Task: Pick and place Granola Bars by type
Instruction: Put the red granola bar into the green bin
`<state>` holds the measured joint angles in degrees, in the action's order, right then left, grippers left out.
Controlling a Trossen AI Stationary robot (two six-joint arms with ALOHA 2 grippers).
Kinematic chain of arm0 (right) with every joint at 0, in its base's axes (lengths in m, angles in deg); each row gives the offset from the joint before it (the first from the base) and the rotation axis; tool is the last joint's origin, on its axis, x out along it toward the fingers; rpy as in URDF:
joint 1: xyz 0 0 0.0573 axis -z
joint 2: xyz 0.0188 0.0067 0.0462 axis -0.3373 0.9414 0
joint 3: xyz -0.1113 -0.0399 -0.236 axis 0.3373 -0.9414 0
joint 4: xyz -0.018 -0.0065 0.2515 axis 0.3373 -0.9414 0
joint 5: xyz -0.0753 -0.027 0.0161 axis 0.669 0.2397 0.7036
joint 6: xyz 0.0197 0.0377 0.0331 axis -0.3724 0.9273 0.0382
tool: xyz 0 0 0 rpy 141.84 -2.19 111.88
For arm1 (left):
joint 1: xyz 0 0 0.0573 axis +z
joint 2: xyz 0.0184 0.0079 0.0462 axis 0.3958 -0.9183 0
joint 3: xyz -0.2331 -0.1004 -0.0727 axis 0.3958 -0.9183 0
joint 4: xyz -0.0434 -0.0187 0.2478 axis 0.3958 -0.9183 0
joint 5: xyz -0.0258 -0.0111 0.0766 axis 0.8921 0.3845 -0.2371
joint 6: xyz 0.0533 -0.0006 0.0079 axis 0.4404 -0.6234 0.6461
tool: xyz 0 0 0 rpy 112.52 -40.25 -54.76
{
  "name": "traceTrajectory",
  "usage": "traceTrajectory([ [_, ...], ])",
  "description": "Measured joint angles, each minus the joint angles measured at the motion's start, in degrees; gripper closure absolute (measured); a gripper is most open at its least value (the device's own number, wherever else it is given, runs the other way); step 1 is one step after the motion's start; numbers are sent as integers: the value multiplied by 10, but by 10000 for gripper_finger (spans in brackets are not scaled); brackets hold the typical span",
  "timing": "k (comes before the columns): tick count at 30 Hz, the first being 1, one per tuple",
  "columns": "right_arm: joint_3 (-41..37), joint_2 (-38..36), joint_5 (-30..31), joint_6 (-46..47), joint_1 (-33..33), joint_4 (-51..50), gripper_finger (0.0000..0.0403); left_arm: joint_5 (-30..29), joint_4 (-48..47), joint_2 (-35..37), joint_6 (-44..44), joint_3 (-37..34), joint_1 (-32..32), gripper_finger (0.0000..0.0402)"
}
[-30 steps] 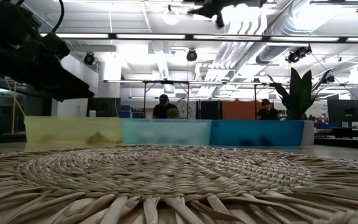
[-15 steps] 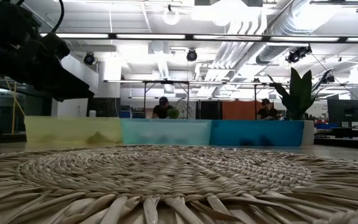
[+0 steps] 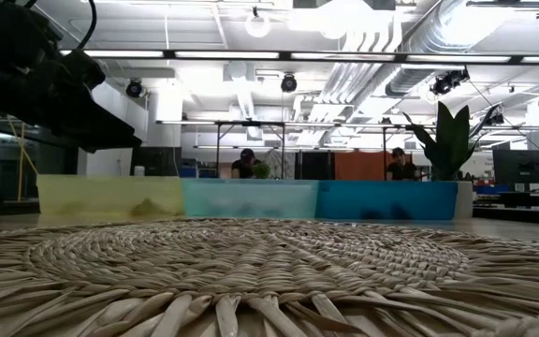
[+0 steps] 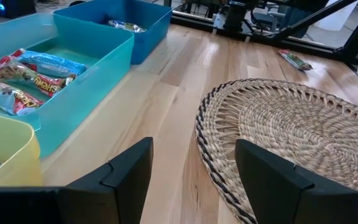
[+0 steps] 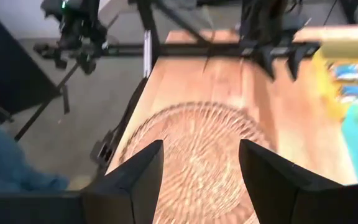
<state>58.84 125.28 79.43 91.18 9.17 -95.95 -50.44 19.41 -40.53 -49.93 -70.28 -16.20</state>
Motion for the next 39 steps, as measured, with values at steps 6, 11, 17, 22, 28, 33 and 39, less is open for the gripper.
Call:
traceTrajectory([
  [6,0,12,36,51,-72,-74,208,0,2,0,0,0,0,177],
  [11,0,22,75,106,-128,-153,208,0,2,0,0,0,0,177],
  [17,0,49,107,196,-210,-258,208,0,2,0,0,0,0,177],
  [22,0,99,115,271,-283,-340,208,0,2,0,0,0,0,177],
  [28,0,165,139,334,-361,-365,208,0,2,0,0,0,0,177],
  [33,-1,207,170,384,-407,-389,208,0,2,0,0,0,0,177],
  [39,-1,213,211,435,-448,-398,208,0,2,0,0,0,0,177],
])
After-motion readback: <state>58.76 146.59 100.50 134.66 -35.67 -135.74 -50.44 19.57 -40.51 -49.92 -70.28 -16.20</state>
